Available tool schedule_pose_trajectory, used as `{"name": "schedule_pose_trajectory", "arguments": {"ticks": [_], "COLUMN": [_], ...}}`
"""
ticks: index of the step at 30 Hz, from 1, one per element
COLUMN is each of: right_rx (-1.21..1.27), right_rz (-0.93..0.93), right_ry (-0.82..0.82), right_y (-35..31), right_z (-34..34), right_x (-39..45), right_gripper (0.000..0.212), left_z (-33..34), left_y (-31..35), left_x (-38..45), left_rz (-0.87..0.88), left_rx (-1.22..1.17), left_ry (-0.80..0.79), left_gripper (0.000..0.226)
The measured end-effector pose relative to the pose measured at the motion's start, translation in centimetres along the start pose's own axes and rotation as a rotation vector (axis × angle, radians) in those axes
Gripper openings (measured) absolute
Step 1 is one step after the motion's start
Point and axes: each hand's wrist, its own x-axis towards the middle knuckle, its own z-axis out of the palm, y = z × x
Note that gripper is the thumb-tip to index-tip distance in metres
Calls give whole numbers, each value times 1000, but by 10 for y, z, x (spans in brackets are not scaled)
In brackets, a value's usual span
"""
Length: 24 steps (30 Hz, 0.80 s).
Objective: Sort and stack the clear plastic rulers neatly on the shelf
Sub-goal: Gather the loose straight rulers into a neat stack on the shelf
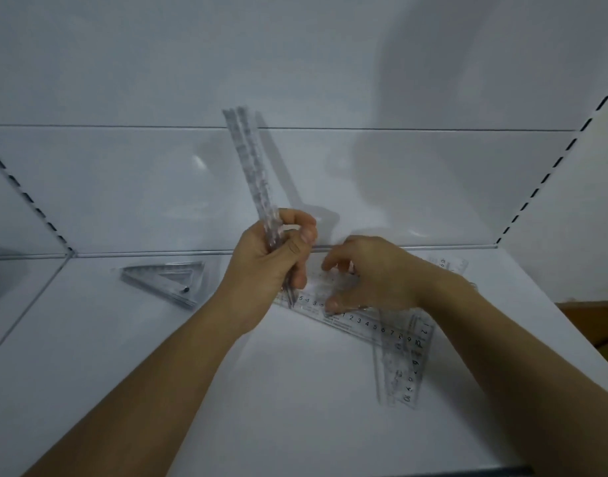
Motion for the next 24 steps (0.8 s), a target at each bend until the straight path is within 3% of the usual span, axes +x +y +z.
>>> {"name": "schedule_pose_trajectory", "arguments": {"ticks": [3,7,10,13,15,19,24], "right_rx": [85,115,169,268,499,1226,1410], "right_rz": [23,70,87,90,86,-50,-162], "right_ry": [117,195,245,415,514,562,514], "right_y": [-2,7,15,23,27,23,2], "right_z": [6,6,7,-2,-13,-36,-32], "right_x": [2,2,3,1,-3,-19,-20], "right_gripper": [33,50,40,26,23,23,23], "left_z": [-3,-8,-8,-7,-6,-1,11], "left_y": [5,11,11,8,4,-1,0], "left_x": [2,2,2,2,1,-2,-9], "left_rz": [-79,-186,-208,-190,-175,-158,-178], "left_rx": [-134,-334,-332,-251,-235,-200,-107], "left_ry": [46,-48,-129,-132,-135,-155,-133], "left_gripper": [33,29,29,28,26,26,38]}}
